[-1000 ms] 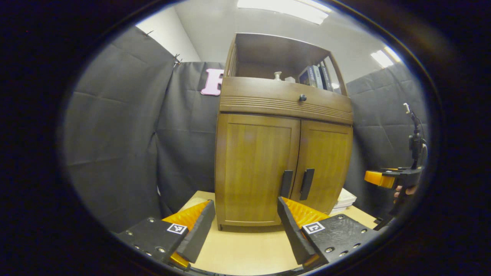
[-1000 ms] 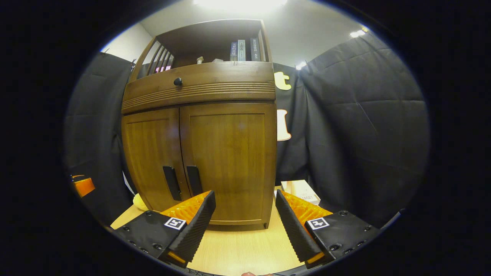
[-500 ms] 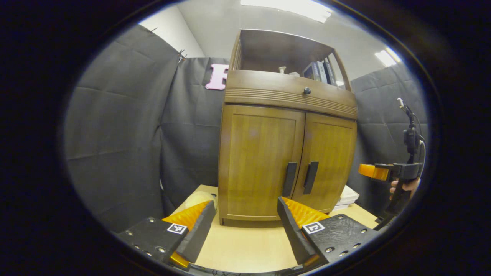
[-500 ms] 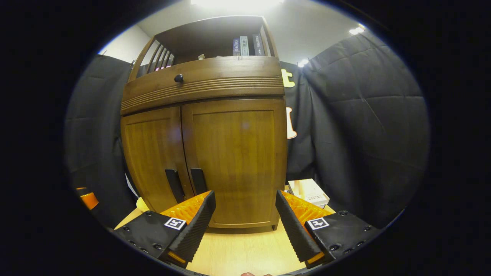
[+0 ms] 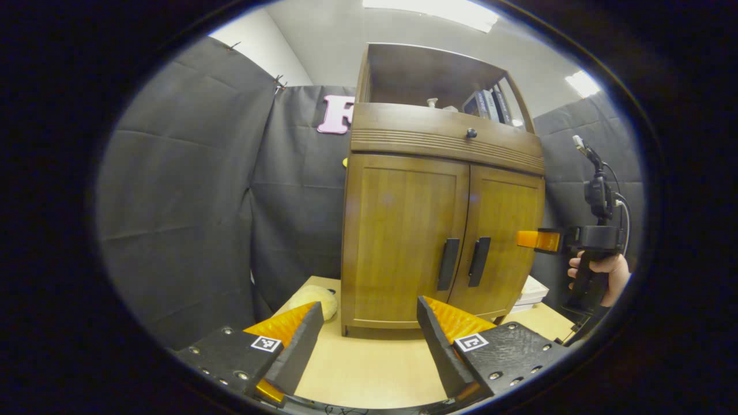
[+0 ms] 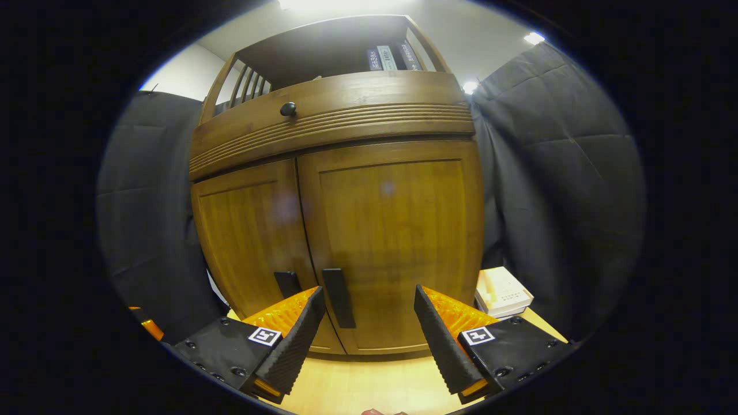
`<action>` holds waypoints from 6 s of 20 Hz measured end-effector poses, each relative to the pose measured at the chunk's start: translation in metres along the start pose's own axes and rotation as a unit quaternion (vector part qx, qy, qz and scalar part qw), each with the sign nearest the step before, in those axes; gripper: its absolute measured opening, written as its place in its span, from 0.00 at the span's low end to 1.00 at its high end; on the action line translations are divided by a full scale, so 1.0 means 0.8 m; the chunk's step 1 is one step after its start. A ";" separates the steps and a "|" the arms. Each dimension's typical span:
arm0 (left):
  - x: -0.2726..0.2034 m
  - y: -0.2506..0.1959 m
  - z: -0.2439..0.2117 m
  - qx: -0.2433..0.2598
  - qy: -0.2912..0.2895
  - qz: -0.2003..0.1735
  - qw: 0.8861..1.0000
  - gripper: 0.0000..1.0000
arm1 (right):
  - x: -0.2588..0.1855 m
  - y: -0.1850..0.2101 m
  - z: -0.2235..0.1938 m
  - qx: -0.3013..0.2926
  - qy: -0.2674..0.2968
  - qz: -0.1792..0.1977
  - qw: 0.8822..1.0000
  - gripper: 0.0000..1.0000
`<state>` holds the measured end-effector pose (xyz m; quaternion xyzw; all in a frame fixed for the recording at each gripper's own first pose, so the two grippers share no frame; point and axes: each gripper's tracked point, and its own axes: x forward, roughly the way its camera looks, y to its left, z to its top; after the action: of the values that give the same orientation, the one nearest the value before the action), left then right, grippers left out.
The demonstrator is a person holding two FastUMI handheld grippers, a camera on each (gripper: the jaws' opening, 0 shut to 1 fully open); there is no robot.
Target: Open the right door of the double-door shoe cabinet with the right hand, and open the left door with the left hand.
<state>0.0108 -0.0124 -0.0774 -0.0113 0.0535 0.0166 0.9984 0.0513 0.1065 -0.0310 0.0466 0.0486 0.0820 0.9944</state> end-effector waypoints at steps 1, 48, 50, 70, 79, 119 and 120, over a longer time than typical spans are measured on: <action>-0.006 0.011 -0.007 0.000 0.002 0.004 1.000 0.93 | 0.006 0.003 -0.001 -0.003 -0.001 0.000 1.000 0.98; -0.055 0.046 -0.057 -0.011 0.026 0.070 0.997 0.92 | 0.150 0.054 -0.069 -0.037 0.066 0.036 0.996 0.04; -0.066 0.055 -0.059 -0.010 0.022 0.074 0.997 0.92 | 0.140 0.053 -0.071 -0.036 0.068 0.033 0.996 0.01; -0.034 -0.029 -0.015 -0.015 -0.008 0.039 0.999 0.92 | 0.014 0.012 -0.095 -0.044 0.084 0.091 0.991 0.04; -0.031 -0.142 0.004 -0.011 -0.018 0.027 0.999 0.92 | -0.055 -0.045 -0.100 -0.047 0.084 0.145 0.985 0.04; -0.059 -0.268 -0.027 0.019 -0.009 -0.008 1.000 0.92 | -0.108 -0.292 -0.088 0.017 0.036 0.140 0.989 0.03; -0.060 -0.268 -0.028 0.020 -0.009 -0.008 1.000 0.92 | -0.107 -0.298 -0.085 0.021 0.035 0.138 0.990 0.02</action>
<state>-0.0316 -0.2289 -0.0899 0.0082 0.0443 0.0072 0.9990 -0.0020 -0.1362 -0.1150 0.0712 0.0778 0.2188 0.9700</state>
